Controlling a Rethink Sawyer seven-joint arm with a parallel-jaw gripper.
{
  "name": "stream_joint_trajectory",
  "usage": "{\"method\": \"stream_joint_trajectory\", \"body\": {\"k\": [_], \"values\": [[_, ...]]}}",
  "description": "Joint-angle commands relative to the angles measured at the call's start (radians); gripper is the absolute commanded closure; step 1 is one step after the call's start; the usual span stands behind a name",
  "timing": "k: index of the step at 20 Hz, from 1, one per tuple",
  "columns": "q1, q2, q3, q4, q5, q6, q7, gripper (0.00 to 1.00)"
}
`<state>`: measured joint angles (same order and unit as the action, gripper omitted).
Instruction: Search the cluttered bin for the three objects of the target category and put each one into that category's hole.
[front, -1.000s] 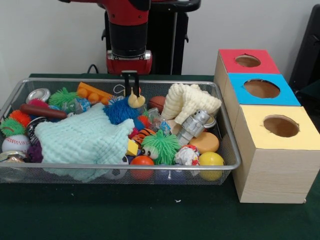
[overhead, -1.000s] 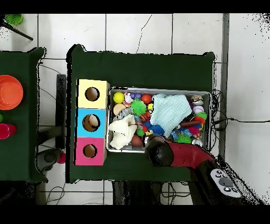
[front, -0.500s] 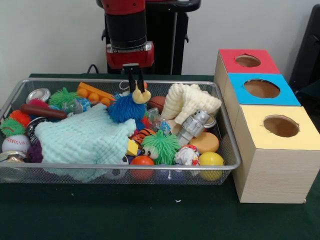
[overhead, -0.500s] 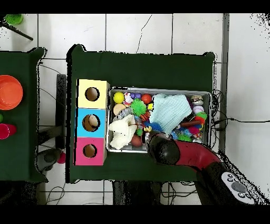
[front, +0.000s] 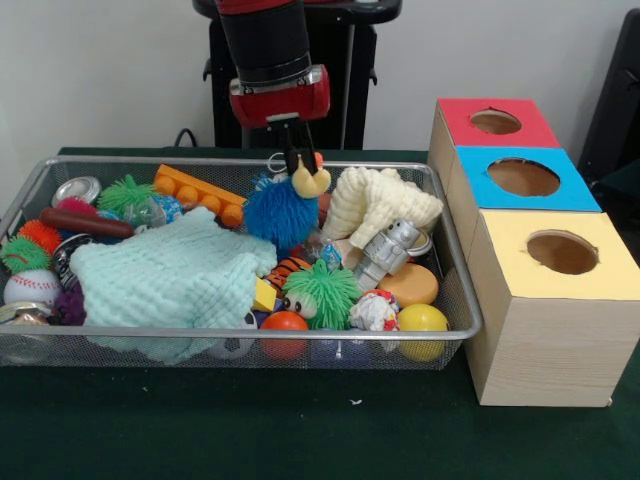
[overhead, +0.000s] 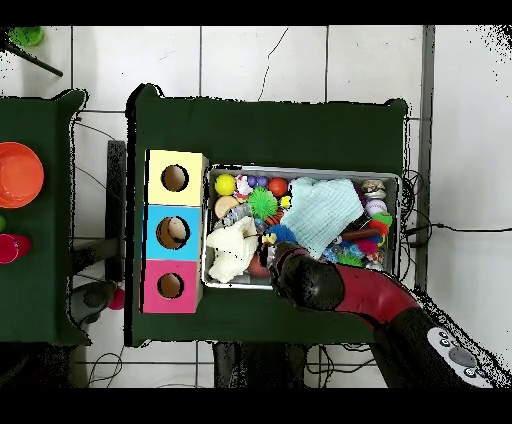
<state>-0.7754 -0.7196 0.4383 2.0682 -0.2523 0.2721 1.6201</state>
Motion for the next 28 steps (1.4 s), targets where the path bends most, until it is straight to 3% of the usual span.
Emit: {"method": "stream_joint_trajectory", "body": {"k": [1, 11, 28], "values": [[-0.033, -0.026, 0.165, 0.058, 0.087, 0.113, 0.075, 1.0], [-0.018, -0.045, 0.187, 0.093, 0.14, 0.079, 0.132, 1.0], [0.057, -0.099, 0.157, 0.138, 0.249, 0.052, 0.193, 1.0]]}}
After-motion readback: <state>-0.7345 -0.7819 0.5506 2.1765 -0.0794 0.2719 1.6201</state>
